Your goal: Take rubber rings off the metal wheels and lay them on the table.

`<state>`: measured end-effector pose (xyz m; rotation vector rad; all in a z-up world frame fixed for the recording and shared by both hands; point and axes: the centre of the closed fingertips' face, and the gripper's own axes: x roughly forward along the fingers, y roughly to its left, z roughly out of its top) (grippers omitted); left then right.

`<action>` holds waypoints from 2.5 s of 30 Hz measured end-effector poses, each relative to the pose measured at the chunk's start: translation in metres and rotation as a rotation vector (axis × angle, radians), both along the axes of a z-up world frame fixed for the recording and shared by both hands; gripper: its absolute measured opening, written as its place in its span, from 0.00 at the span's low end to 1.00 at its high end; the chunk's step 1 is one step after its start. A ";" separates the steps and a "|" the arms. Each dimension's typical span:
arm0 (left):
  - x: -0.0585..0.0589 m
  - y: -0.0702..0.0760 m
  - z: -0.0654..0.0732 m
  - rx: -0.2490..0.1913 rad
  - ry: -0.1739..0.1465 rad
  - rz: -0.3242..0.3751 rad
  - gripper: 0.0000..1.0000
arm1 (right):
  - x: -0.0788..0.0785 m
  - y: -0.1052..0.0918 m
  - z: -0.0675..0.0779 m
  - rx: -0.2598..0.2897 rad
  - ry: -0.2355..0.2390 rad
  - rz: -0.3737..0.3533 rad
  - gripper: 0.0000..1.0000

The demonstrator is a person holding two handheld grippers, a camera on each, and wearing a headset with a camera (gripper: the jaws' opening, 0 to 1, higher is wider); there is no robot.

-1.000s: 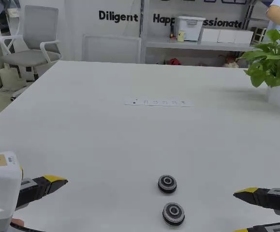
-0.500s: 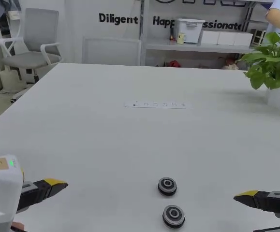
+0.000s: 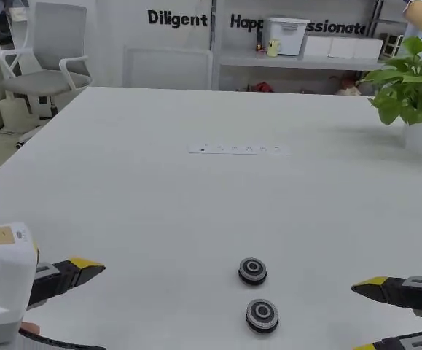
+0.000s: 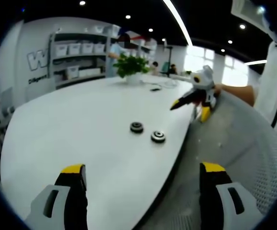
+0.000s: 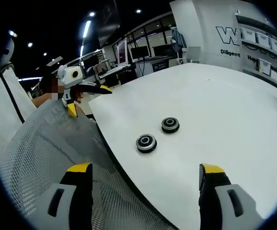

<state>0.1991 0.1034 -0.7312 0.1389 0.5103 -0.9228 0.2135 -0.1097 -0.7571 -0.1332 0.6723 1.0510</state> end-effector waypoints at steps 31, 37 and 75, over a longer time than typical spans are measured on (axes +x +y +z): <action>0.007 -0.028 0.001 0.060 0.020 -0.166 1.00 | 0.004 0.017 0.006 0.029 -0.021 0.146 0.86; 0.007 -0.031 0.001 0.094 -0.003 -0.214 1.00 | 0.011 0.019 0.013 0.058 -0.058 0.170 0.83; 0.042 -0.104 0.029 -0.015 -0.129 -0.364 0.92 | 0.035 0.036 0.010 0.113 -0.131 0.263 0.61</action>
